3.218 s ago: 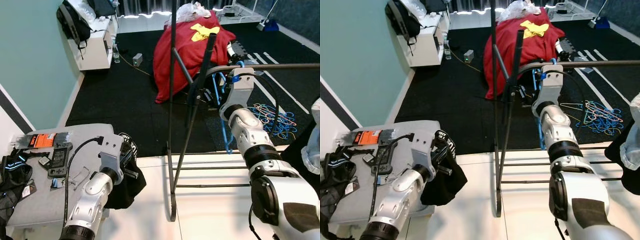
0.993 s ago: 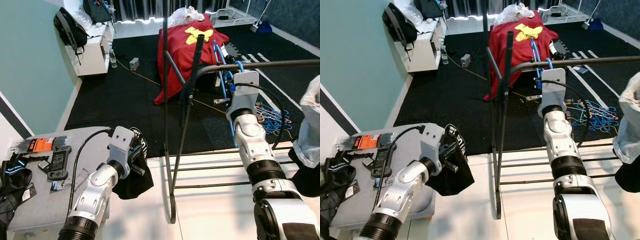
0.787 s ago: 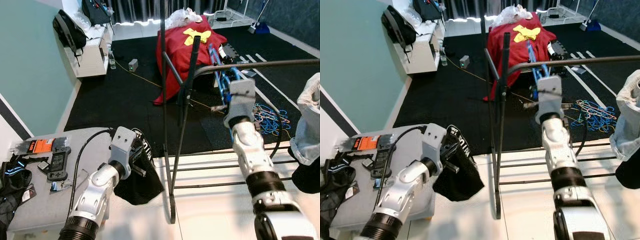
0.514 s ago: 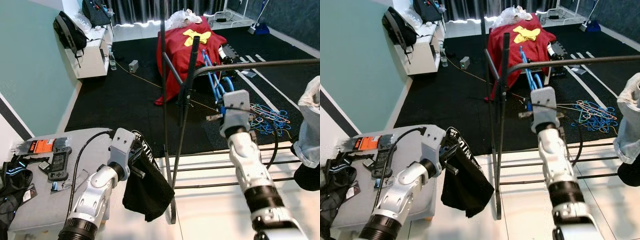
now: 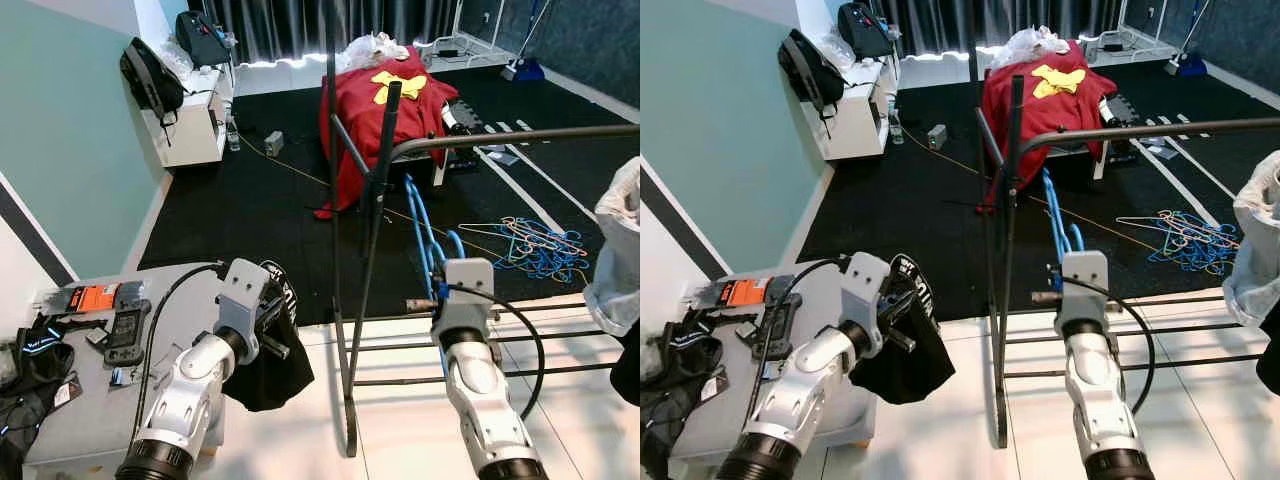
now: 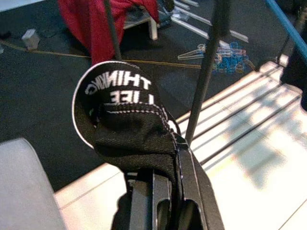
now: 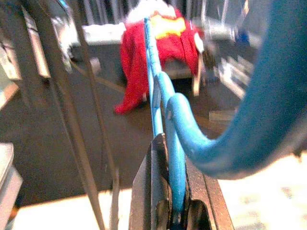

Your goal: Hang hanger

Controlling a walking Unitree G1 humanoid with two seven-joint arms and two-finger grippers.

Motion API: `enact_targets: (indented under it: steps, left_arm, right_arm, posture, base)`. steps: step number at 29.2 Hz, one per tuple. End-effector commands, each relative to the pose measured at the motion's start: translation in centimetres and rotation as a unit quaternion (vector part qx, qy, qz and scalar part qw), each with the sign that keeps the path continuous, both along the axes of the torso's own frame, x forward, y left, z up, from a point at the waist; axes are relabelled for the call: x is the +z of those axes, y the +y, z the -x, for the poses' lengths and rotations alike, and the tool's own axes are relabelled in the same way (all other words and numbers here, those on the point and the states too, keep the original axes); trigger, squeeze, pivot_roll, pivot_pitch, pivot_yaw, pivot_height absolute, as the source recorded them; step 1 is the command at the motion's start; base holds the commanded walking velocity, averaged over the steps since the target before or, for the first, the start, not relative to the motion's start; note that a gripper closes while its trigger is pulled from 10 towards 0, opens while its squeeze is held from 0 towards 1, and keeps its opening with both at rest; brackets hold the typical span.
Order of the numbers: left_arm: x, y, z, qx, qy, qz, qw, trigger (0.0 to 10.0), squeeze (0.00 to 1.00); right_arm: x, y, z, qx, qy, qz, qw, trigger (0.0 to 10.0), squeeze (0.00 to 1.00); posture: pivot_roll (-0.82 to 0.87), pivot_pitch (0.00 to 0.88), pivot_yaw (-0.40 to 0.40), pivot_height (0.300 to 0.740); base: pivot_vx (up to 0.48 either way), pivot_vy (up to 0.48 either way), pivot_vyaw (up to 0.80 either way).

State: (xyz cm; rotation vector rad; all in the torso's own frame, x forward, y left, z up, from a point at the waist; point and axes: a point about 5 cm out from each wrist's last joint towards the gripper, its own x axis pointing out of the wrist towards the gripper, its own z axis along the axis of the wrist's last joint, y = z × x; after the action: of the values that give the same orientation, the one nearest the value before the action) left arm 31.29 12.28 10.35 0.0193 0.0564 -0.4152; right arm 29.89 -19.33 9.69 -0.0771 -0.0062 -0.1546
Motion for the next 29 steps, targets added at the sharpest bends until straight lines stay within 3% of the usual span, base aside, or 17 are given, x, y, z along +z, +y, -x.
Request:
enact_targets:
  steps: [1, 2, 3, 9, 16, 18, 29]
  left_arm:
    - [-1.4, 1.0, 0.3, 0.034, 0.032, 0.023, 0.999, 10.0, 0.00]
    - [-1.4, 1.0, 0.3, 0.034, 0.032, 0.023, 0.999, 10.0, 0.00]
    - [-2.1, 1.6, 0.4, 0.060, 0.048, 0.038, 0.996, 10.0, 0.00]
    - [-3.6, 2.5, 1.1, 0.103, 0.079, 0.037, 0.991, 10.0, 0.00]
    - [-3.5, 2.7, 1.2, 0.119, 0.080, 0.055, 0.988, 10.0, 0.00]
    - [-3.1, 2.4, 1.0, 0.122, 0.075, 0.064, 0.988, 10.0, 0.00]
    - [-2.1, 1.4, 0.5, 0.108, 0.057, 0.074, 0.990, 10.0, 0.00]
  right_arm:
    - [-1.7, 0.0, 0.4, 0.000, 0.043, -0.026, 0.999, 3.8, 0.00]
    - [-1.7, 0.0, 0.4, 0.000, 0.043, -0.026, 0.999, 3.8, 0.00]
    - [-3.0, -0.1, 0.8, 0.003, 0.072, -0.027, 0.997, 10.0, 0.00]
    - [-5.1, 0.1, 1.2, 0.028, 0.117, -0.026, 0.992, 10.0, 0.00]
    - [-4.7, 1.2, 0.7, 0.060, 0.111, -0.035, 0.991, 10.0, 0.00]
    - [-4.1, 2.4, 0.1, 0.084, 0.103, -0.046, 0.990, 10.0, 0.00]
    - [-4.2, 3.1, -0.1, 0.098, 0.109, -0.064, 0.987, 10.0, 0.00]
  posture:
    - [-0.11, 0.054, 0.057, 0.740]
    - [-0.11, 0.054, 0.057, 0.740]
    - [-0.11, 0.052, 0.053, 0.740]
    - [-0.09, 0.047, 0.036, 0.740]
    - [-0.09, 0.049, 0.035, 0.740]
    - [-0.08, 0.048, 0.019, 0.740]
    - [-0.08, 0.039, 0.006, 0.740]
  base:
    - [0.000, 0.000, 0.00]
    - [0.000, 0.000, 0.00]
    - [0.000, 0.000, 0.00]
    - [0.000, 0.000, 0.00]
    - [0.000, 0.000, 0.00]
    - [0.000, 0.000, 0.00]
    - [-0.237, 0.000, 0.00]
